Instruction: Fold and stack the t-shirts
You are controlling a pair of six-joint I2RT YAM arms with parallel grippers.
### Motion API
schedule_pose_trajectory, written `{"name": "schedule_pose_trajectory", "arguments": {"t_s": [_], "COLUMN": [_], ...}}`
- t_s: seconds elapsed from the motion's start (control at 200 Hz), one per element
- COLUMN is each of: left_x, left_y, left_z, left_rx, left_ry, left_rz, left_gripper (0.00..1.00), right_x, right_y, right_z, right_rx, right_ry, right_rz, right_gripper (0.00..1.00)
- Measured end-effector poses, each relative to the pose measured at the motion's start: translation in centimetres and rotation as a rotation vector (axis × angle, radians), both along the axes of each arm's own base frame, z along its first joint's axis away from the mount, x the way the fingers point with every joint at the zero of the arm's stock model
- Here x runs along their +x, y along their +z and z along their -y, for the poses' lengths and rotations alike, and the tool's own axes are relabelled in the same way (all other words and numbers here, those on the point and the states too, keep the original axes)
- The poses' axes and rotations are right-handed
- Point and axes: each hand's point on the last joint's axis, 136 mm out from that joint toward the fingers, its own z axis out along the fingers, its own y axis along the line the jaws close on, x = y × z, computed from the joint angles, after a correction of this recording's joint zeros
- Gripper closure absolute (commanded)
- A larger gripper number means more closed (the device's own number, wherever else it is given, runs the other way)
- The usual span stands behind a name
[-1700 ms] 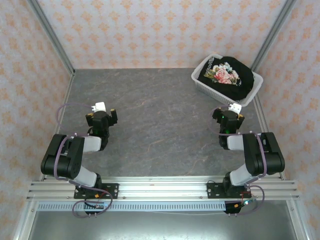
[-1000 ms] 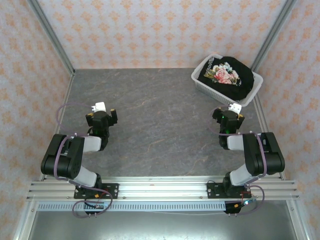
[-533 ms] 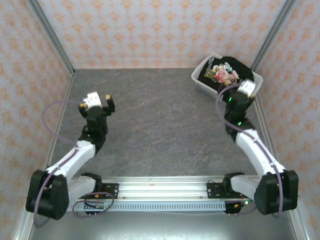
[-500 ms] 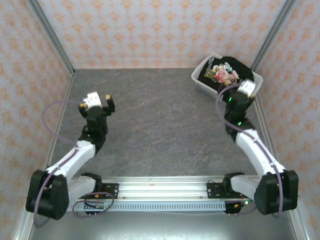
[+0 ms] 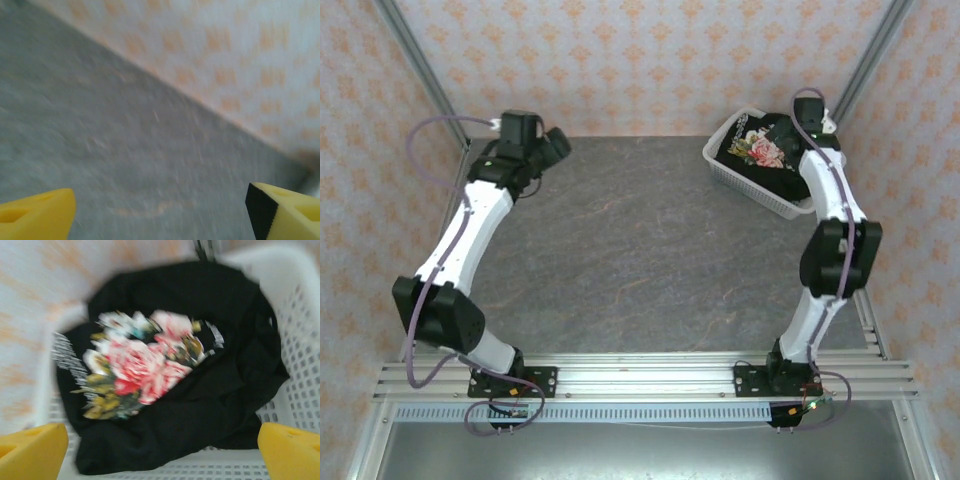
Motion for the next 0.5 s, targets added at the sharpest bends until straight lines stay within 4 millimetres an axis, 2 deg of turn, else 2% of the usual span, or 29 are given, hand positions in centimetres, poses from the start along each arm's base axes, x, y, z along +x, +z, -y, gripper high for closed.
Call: {"name": "schedule_pose_trajectory", "arguments": {"t_s": [0.1,0.22,0.37,0.455,0.5], "left_x": [-1.3,-2.7,-3.4,-3.6,-3.8], "left_y": [-1.2,-1.3,-1.4,-1.6,-1.7], "left_z": [4.7,8.7,10.3,10.3,10.2], "left_rx": [-0.026,-0.049,-0.054,-0.053,-0.05], "left_ry": [-0.126,-0.221,-0.257,-0.256,-0.255], "left_rz": [-0.054,-0.069,-0.077,-0.082,-0.087], "left_gripper": [0.13,0.15,0.15,0.16,0.17], "right_x": [1.9,3.9,5.2,5.7,5.9], "right_y": [-5.1,-9.3,-13.3,-14.0,-13.7], "right_z": [0.8,0.7,-0.2,-0.3,-0.4], "right_rx": [0.076,0.153,0.229,0.254,0.264], "right_ry": [-0.016,-0.03,-0.055,-0.071,-0.075], "right_rz": [-0.103,-0.162,-0.211,-0.211,-0.202], "right_gripper": [0.02,0.03,0.13,0.27,0.39]}}
